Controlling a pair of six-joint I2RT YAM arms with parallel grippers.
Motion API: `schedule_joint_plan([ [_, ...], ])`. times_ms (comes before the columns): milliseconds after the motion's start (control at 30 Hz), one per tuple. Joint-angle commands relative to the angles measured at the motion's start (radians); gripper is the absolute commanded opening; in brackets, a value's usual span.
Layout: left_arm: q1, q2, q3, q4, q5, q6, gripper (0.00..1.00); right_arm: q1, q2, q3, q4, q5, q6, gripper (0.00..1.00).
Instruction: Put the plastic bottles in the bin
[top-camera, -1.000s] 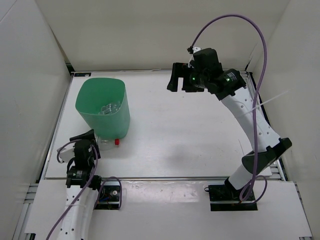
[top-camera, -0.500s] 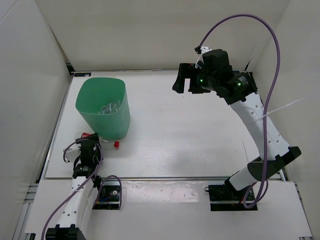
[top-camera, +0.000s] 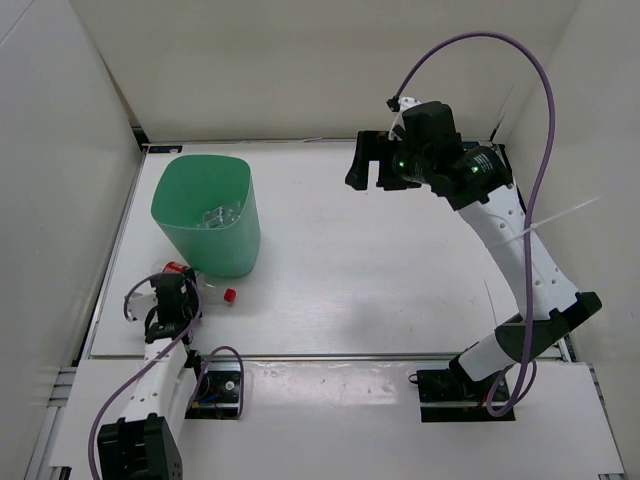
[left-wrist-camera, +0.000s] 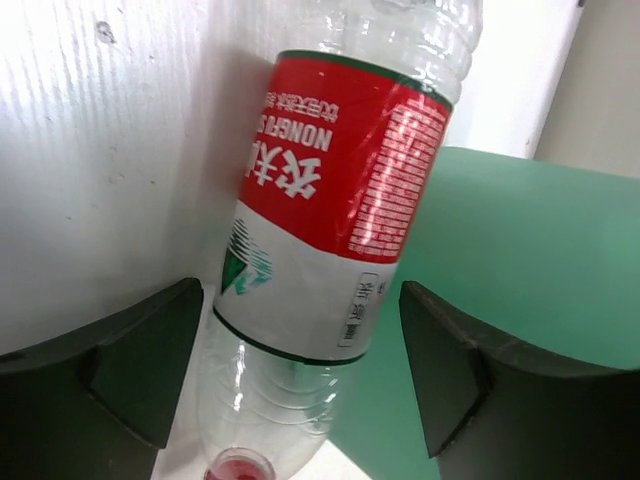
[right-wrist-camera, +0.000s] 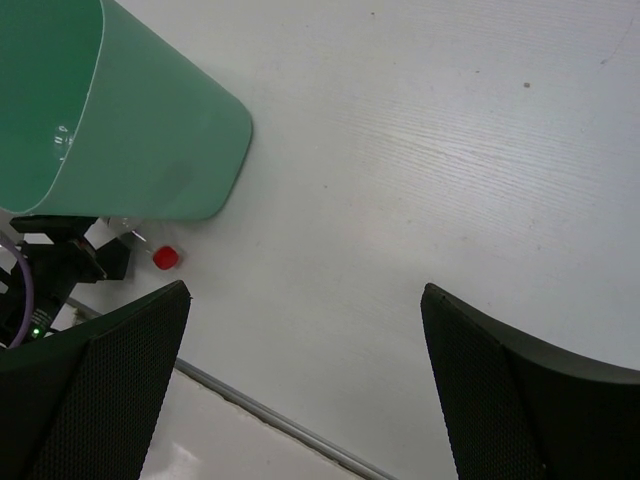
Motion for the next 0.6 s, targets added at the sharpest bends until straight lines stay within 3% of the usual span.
schedule_joint_plan([
  [0, 0.017, -0.02, 0.0, -0.001, 0.042, 0.039, 0.83, -0.002, -0.032, -0.009, 0.0, 0.01, -0.016, 1.0],
  [33, 0.026, -0.029, -0.009, -0.001, 0.042, 0.05, 0.69, -0.002, -0.032, -0.009, 0.0, 0.01, -0.016, 1.0],
  [100, 0.027, -0.057, -0.02, -0.001, 0.051, 0.05, 0.63, -0.002, -0.032, -0.018, 0.0, 0.01, -0.016, 1.0],
  [400, 0.056, -0.183, 0.013, -0.051, 0.162, 0.093, 0.58, -0.012, -0.009, -0.018, -0.009, 0.001, 0.004, 1.0],
  [567, 0.056, -0.261, 0.157, -0.296, 0.174, 0.093, 0.58, -0.012, 0.021, -0.018, -0.009, -0.017, 0.013, 1.0],
])
